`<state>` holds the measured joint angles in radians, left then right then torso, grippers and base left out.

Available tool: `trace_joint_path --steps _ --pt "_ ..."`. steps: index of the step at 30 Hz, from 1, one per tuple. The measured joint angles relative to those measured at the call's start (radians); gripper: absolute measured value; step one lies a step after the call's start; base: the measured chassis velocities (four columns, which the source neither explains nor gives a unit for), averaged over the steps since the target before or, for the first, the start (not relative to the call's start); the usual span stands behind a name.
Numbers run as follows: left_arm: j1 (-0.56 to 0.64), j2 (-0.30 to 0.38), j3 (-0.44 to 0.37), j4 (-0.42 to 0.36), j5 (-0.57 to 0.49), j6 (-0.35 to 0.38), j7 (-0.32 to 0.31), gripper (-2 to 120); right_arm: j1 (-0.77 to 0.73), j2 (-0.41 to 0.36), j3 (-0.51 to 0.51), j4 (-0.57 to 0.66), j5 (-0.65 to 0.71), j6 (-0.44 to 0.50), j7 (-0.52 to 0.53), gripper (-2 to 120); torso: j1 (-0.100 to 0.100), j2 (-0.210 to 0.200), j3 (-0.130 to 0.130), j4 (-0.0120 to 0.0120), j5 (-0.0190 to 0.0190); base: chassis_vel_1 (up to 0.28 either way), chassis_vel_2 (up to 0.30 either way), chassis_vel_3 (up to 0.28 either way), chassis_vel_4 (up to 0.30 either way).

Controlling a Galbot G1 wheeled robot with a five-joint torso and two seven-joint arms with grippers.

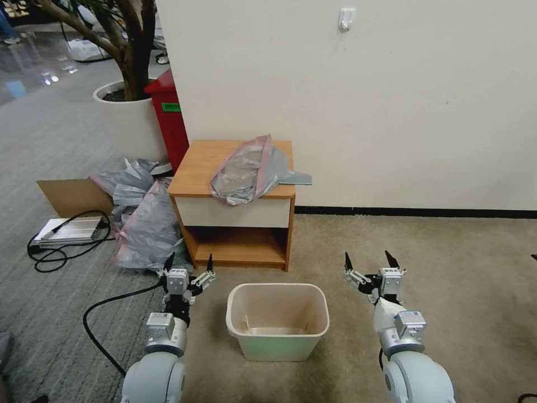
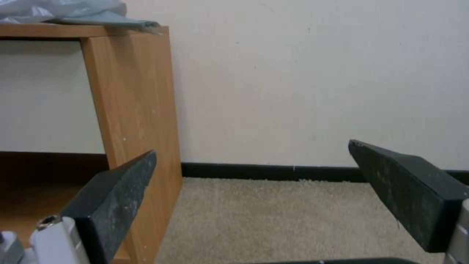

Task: Pick up the garbage bag from the table and place it over the trash can.

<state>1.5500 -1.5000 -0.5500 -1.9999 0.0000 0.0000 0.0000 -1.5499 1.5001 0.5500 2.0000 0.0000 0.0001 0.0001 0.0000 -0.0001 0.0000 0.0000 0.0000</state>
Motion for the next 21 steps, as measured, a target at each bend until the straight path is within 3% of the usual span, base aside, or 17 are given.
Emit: trace_joint_path --steps 21 --pt "0.000 0.000 0.000 0.000 0.000 0.000 0.000 96 0.000 0.000 0.000 0.000 0.000 0.000 0.000 100 0.000 0.000 0.000 0.0000 0.0000 0.000 0.000 0.000 0.000"
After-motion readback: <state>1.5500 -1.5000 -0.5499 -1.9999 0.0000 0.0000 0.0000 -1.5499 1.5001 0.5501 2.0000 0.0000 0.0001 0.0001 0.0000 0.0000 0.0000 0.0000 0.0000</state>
